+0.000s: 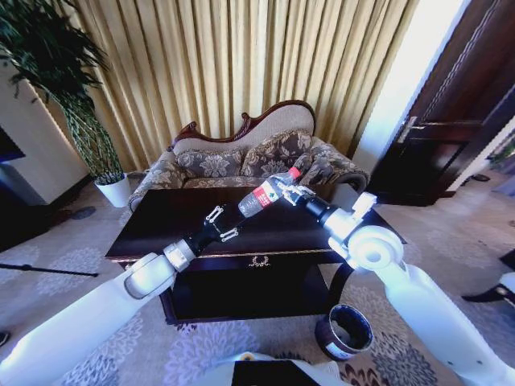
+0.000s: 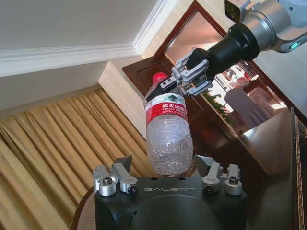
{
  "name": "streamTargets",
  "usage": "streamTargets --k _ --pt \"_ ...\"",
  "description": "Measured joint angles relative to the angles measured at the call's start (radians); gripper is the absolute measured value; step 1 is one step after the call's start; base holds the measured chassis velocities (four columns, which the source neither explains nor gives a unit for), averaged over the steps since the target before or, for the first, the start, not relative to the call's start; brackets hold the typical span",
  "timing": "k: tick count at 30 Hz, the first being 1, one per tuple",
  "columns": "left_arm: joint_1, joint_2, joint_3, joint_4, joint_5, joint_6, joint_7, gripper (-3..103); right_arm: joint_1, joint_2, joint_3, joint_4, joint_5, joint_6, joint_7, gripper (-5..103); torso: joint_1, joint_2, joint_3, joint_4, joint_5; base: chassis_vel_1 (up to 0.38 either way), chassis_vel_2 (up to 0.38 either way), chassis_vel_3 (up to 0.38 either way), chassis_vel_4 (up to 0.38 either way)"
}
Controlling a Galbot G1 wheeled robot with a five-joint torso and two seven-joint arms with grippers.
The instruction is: Move to the front of the table and place the trash on the table into the trash bin.
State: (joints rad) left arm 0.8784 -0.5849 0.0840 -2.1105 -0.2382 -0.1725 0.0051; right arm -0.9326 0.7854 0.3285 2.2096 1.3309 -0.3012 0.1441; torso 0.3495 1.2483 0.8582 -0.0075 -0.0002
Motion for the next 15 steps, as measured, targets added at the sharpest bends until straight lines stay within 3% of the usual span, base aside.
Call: streamTargets --k 9,13,14,15 --pt "0.078 0.01 -0.098 -0.067 -0.107 0.075 -0.022 98 -0.038 -0.016 0.069 -0.024 -0.073 0.001 0.039 33 0.0 0.0 0.0 -0.0001 0.0001 0.0 0.0 0.0 0.0" --pt "0.158 0.01 -0.184 -0.097 -0.19 0.115 -0.091 100 -0.113 -0.033 0.124 -0.023 -0.187 0.001 0.084 33 0.0 0.0 0.0 0.0004 0.0 0.0 0.0 0.0 0.0" --pt "0.174 0.004 -0.217 -0.102 -0.236 0.143 -0.172 100 -0.168 -0.037 0.15 -0.021 -0.264 0.004 0.106 33 0.0 0.0 0.0 -0.0001 0.0001 0.0 0.0 0.0 0.0" --pt "0.174 0.004 -0.217 -0.102 -0.236 0.143 -0.172 100 -0.168 -0.037 0.15 -0.021 -0.264 0.004 0.106 33 0.0 0.0 0.0 -0.0001 0.0001 0.0 0.0 0.0 0.0"
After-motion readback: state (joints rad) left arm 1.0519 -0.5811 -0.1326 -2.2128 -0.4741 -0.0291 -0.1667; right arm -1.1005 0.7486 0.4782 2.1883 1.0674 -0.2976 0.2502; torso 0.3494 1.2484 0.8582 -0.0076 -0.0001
